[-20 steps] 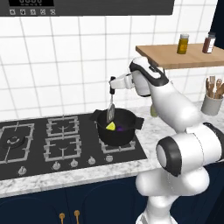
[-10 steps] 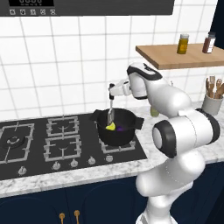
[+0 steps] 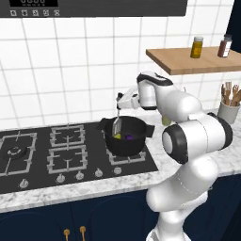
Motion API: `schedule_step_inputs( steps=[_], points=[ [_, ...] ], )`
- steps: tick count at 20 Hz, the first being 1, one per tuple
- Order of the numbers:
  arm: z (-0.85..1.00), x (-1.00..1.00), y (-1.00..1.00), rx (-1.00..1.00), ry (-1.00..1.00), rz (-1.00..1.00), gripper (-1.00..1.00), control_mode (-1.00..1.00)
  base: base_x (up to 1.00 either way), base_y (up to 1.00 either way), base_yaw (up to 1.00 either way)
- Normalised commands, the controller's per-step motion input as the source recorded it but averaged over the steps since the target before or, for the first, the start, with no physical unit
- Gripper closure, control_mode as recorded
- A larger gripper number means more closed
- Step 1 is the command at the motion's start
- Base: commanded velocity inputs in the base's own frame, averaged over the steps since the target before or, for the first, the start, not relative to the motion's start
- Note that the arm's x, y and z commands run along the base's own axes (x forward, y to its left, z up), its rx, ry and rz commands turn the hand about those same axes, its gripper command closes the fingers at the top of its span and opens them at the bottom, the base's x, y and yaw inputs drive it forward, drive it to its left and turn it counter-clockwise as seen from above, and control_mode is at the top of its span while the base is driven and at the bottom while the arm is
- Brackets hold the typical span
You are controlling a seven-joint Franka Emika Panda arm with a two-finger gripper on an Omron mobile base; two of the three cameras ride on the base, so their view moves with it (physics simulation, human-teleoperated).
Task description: Put the eggplant and lemon wedge in the pot. Retrieve the spatula and lightly stir the vegetables in the pot.
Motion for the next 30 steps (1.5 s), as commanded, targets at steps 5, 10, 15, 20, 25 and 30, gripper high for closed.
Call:
schedule_step_inputs(
  steps=[5, 10, 15, 20, 25, 30],
  points=[
    [0.41, -0.37, -0.11, -0.01, -0.12, 0.0, 1.0, -1.0, 0.0, 0.0, 0.0],
    [0.16, -0.16, -0.01, -0.04, 0.05, 0.0, 1.0, -1.0, 0.0, 0.0, 0.0],
    [-0.19, 0.0, 0.0, -0.01, 0.18, 0.01, 1.0, -1.0, 0.0, 0.0, 0.0],
    [-0.16, -0.02, 0.0, 0.09, 0.11, 0.25, 1.0, -1.0, 0.0, 0.0, 0.0],
    [-0.07, -0.43, 0.0, 0.2, 0.02, 0.39, 1.0, -1.0, 0.0, 0.0, 0.0],
    [-0.3, -0.1, -0.05, 0.09, 0.03, 0.32, 1.0, -1.0, 0.0, 0.0, 0.0]
  ],
)
